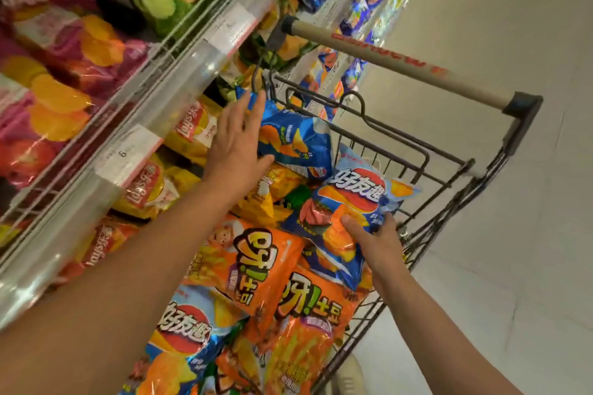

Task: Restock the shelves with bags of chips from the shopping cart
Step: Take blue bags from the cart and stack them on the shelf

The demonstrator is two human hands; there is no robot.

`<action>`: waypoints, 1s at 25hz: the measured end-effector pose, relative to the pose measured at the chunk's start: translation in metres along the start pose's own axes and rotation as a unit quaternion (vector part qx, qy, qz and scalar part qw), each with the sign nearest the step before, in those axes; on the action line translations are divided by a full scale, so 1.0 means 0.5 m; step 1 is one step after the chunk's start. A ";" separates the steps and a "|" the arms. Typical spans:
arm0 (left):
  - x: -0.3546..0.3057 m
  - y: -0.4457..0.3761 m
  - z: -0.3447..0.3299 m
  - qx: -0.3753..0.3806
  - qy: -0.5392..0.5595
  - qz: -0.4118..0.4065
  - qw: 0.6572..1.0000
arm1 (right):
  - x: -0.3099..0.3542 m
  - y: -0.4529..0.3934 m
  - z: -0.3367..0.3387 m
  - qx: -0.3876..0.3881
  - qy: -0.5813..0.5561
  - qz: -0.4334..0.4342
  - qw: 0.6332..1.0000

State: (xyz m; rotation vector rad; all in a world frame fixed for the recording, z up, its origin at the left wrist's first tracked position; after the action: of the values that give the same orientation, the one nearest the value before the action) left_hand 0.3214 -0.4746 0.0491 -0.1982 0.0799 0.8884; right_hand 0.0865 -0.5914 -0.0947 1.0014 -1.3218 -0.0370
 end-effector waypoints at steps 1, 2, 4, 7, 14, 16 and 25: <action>-0.018 -0.027 -0.003 0.008 -0.024 -0.024 0.999 | 0.000 -0.002 0.003 -0.005 0.008 0.008 1.000; -0.037 -0.049 -0.013 0.027 -0.049 -0.047 0.997 | 0.001 -0.002 0.007 -0.007 0.018 0.017 1.000; -0.061 -0.066 -0.030 0.064 -0.093 -0.076 0.991 | 0.000 0.001 0.010 -0.009 0.010 0.016 1.000; -0.063 -0.038 -0.016 0.051 -0.078 -0.098 0.991 | 0.006 0.020 0.014 0.000 -0.028 0.012 1.000; 0.069 0.101 0.185 -0.077 0.170 0.021 0.982 | 0.059 0.093 0.027 0.067 -0.054 0.047 0.995; 0.107 0.144 0.238 -0.109 0.218 0.074 0.967 | 0.072 0.118 0.015 0.105 -0.043 0.048 0.992; 0.219 0.331 0.138 0.072 0.309 0.293 0.902 | -0.007 0.203 -0.057 0.212 0.062 0.007 0.975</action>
State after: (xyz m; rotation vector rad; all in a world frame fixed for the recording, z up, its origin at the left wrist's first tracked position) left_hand 0.2609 -0.2755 0.0771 -0.3211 0.8325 1.3878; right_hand 0.0575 -0.5117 -0.0317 1.3301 -1.2460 0.3273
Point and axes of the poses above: each hand's wrist, its own y-axis away from the middle knuckle, its own z-axis out of the back of the hand, x = y × z, the point moved 6 cm from there along -y, towards the middle knuckle, and after that the axes turned 6 degrees about -x, right-handed, at the moved point
